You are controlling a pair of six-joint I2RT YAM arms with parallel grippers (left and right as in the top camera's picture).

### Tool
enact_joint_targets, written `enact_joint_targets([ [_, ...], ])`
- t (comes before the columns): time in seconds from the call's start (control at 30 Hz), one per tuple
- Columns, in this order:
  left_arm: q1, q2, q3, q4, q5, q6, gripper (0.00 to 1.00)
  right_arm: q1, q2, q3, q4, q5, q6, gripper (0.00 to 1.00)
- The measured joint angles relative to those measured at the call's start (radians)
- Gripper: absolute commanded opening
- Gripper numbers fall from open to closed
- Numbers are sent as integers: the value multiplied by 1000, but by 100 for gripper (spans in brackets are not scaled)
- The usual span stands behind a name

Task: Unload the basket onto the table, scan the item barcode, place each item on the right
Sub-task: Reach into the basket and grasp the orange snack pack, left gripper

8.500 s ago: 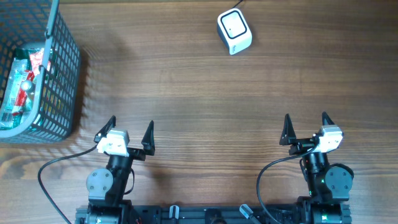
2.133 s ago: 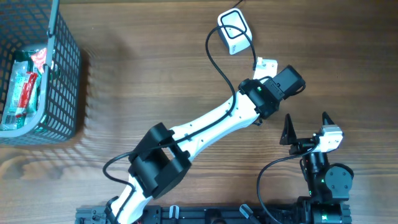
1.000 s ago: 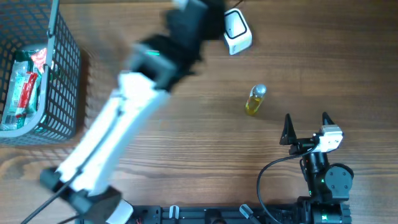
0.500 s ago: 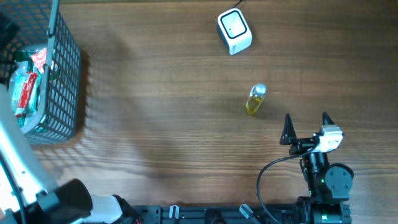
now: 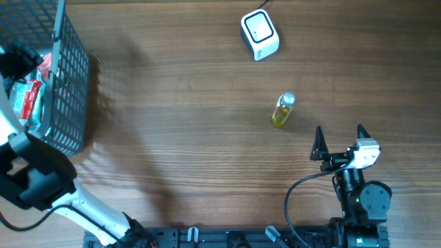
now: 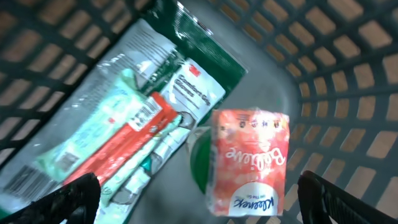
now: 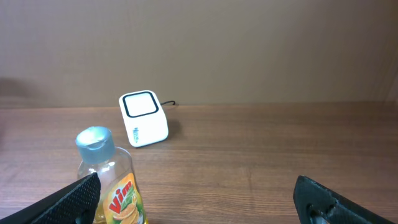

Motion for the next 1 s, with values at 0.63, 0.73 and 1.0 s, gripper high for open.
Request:
enact_joint_targets([
  [0.63,-58,100,-64,32,15,87,79,0,0,0,0,0,0,100],
  [0.73,-58,115,-93,50,16,92,77,0,0,0,0,0,0,100],
  [1.0,-61,116,-113,81,27,101,50,0,0,0,0,0,0,100],
])
